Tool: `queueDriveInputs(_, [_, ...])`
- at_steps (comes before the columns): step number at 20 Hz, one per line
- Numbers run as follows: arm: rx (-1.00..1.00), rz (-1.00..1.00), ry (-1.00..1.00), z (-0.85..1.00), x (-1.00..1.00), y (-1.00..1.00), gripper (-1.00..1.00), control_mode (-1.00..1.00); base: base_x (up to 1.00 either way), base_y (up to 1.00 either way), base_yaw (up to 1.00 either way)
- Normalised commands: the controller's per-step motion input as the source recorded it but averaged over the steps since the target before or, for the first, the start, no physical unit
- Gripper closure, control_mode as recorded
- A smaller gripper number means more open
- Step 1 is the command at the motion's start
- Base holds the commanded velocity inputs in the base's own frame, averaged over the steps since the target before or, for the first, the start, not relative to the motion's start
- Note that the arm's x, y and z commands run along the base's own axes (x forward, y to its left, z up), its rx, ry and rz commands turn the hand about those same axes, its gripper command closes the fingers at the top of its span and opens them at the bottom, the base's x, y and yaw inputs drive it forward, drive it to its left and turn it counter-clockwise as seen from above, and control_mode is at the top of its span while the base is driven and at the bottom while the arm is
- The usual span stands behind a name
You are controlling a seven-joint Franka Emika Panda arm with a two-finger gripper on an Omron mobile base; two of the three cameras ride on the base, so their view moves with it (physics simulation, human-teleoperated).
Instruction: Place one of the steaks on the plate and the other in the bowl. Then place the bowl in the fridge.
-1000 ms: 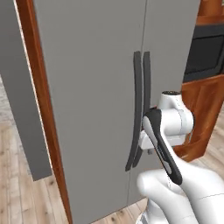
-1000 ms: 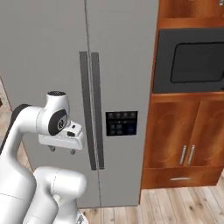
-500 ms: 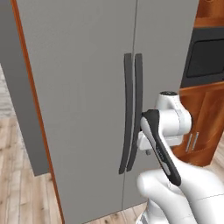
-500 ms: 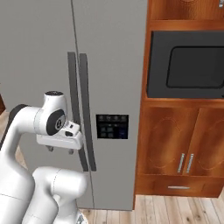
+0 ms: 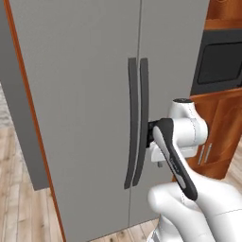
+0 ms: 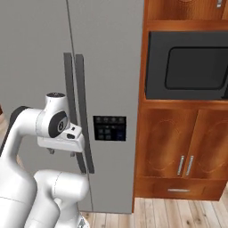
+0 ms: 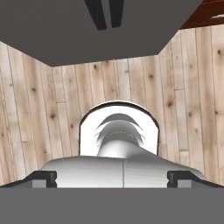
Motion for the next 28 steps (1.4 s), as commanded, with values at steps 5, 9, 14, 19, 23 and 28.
queueDriveInputs(5, [0.00,0.00,0.00,0.00,0.00,0.00,-1.00,1.00,-0.91,-0.11,0.00])
queueDriveInputs(9, [0.00,0.00,0.00,0.00,0.00,0.00,-1.00,1.00,-0.77,-0.07,0.00])
queueDriveInputs(14, [0.00,0.00,0.00,0.00,0.00,0.00,-1.00,1.00,-0.57,0.03,0.05])
queueDriveInputs(19, [0.00,0.00,0.00,0.00,0.00,0.00,-1.00,1.00,-0.26,0.00,0.07])
queueDriveInputs(23, [0.00,0.00,0.00,0.00,0.00,0.00,-1.00,1.00,-0.13,-0.03,0.19])
queueDriveInputs(28, [0.00,0.00,0.00,0.00,0.00,0.00,-1.00,1.00,0.00,-0.01,0.01])
